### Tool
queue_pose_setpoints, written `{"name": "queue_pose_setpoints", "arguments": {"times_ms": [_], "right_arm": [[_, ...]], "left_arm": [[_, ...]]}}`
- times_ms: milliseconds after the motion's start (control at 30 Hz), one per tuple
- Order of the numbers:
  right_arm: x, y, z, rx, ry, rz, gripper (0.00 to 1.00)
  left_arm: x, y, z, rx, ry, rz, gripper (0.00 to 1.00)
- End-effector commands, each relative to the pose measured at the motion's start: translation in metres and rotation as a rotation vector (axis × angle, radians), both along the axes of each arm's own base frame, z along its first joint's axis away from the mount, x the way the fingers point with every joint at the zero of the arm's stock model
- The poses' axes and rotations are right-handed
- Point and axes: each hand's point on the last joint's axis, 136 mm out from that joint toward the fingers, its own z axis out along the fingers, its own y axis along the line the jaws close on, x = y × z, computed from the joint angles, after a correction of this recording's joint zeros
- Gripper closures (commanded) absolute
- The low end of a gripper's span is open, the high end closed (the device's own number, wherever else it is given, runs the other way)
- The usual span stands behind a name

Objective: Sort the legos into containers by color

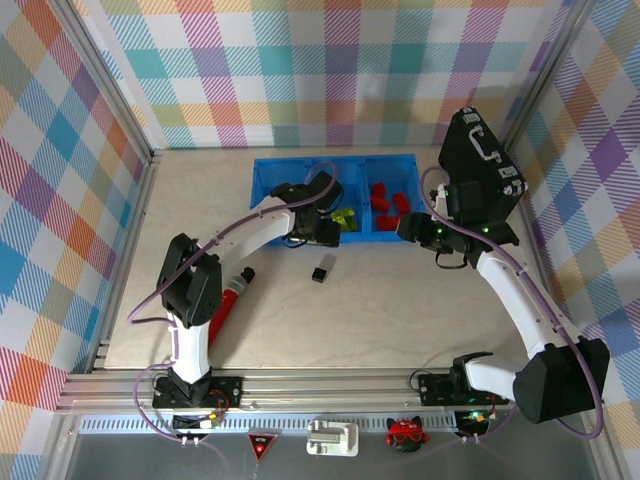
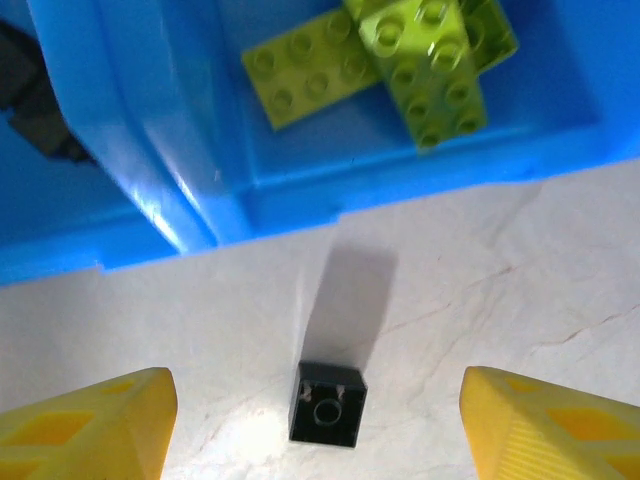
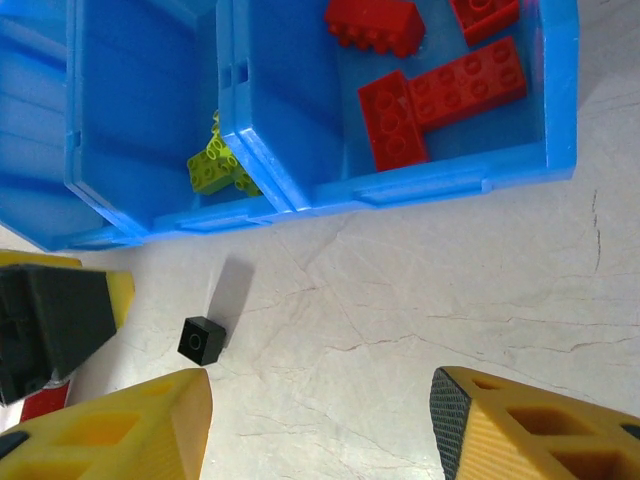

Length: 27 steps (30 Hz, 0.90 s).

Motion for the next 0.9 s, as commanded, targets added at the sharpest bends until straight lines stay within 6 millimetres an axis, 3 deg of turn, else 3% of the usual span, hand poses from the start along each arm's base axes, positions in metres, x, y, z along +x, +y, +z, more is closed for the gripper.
{"name": "queue_pose_setpoints", "arguments": {"times_ms": [0,333,600,867], "right_arm": [[0.002,0.004,0.000,0.010,-0.013,0.029,0.39],[0.003,0.004,0.002,0.004,-0.018,0.030,0.39],[0.005,0.005,0.000,0.012,-0.012,0.028,0.38],[0.008,0.007,0.001,0.022,-0.012,0.030,0.38]], "left_arm": [[-0.005,-0.003,0.004,-0.073,-0.006,0.021,0.25],[-0.024,0.001,-0.047,-0.018,0.118,0.005,0.27],[-0.048,0.001,-0.072,0.049,0.162,-0.043,0.29],[-0.055,-0.003,-0.087,0.078,0.178,-0.063,0.31]]}}
